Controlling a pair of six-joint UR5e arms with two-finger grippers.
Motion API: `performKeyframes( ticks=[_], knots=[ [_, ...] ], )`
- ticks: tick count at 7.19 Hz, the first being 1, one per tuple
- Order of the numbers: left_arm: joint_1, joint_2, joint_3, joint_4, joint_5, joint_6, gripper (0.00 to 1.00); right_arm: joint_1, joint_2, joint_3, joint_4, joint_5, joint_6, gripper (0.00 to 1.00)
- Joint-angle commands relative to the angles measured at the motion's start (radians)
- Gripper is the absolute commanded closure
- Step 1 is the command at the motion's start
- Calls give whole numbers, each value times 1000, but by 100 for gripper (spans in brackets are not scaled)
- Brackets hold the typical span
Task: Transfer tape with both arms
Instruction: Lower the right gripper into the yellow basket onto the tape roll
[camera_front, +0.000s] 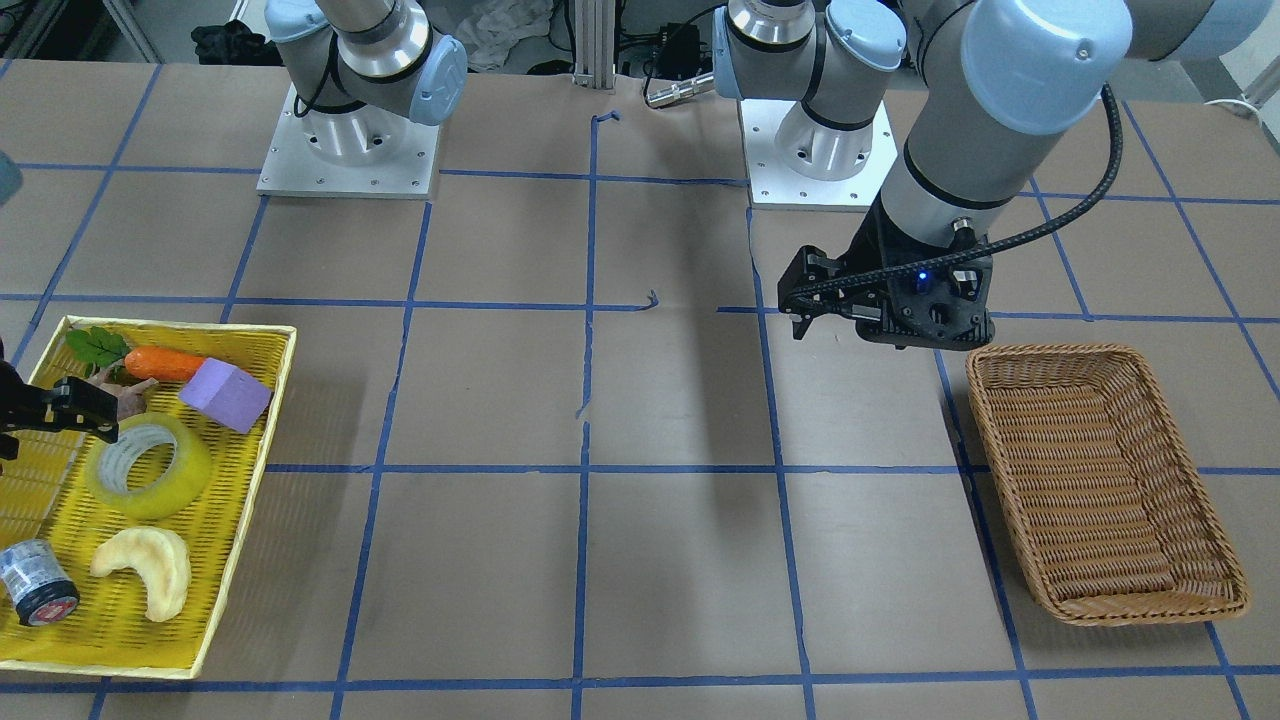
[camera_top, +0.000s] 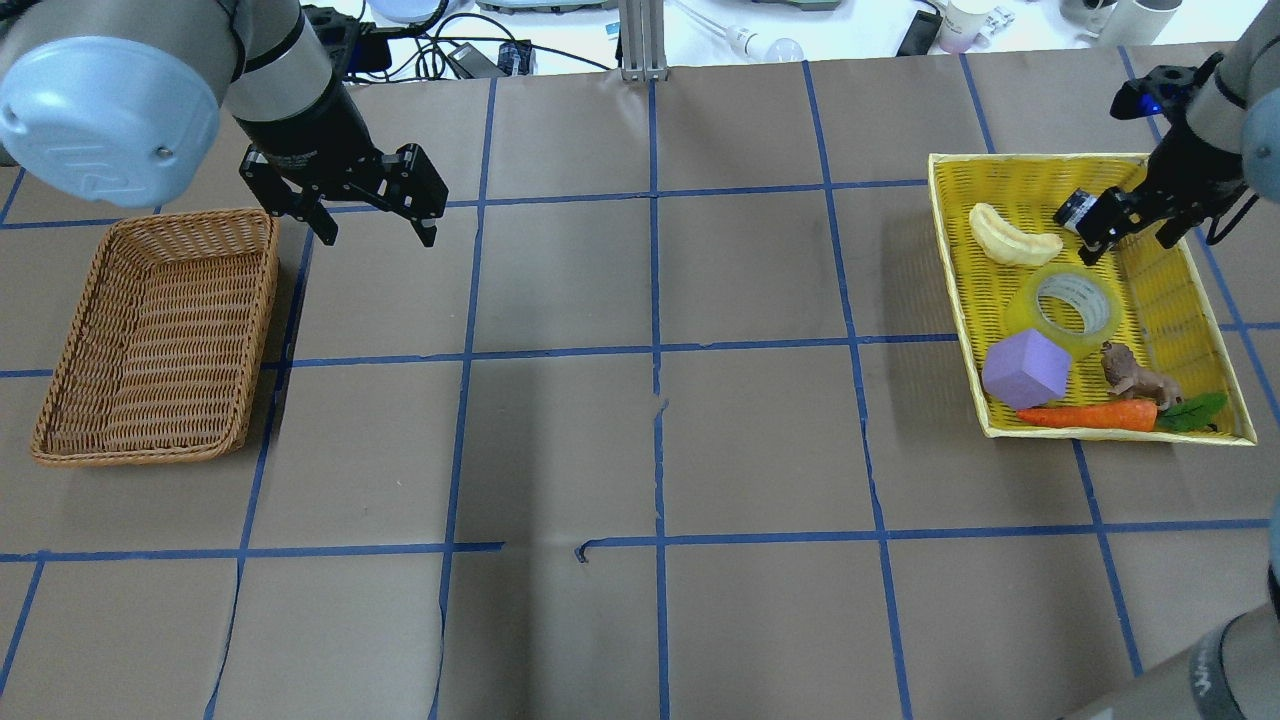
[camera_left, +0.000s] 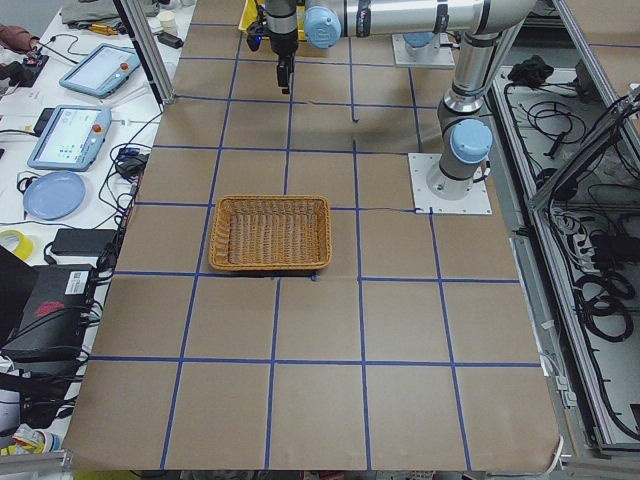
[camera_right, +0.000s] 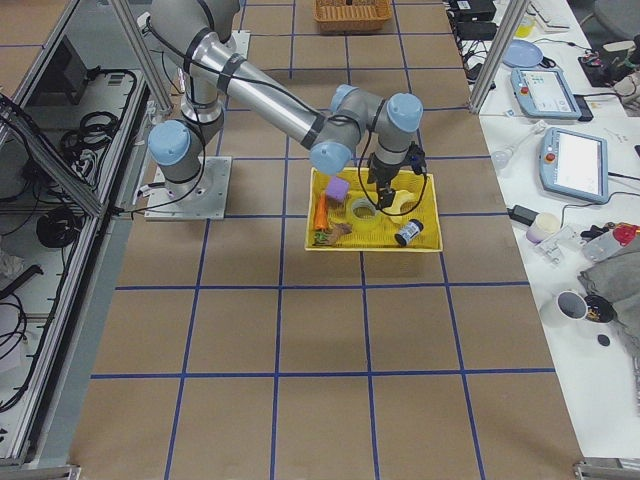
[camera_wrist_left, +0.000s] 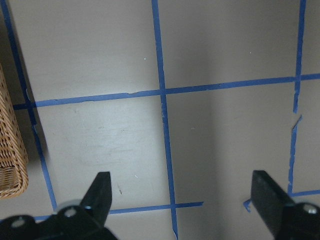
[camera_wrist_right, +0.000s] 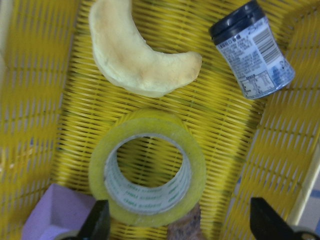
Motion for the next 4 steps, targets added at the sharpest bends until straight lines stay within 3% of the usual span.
performKeyframes(
  ticks=[1,2,3,4],
  knots=[
    [0,-1,-1,0,-2,0,0,-33,79,62,-166,28,-131,1],
    [0,-1,-1,0,-2,0,0,-33,83,76,-171,36,-133,9],
    [0,-1,-1,0,-2,0,0,-33,84,102,-177,36,-133,25],
    [0,-1,-1,0,-3,2,0,-33,84,102,-178,31,-136,75]
  ],
)
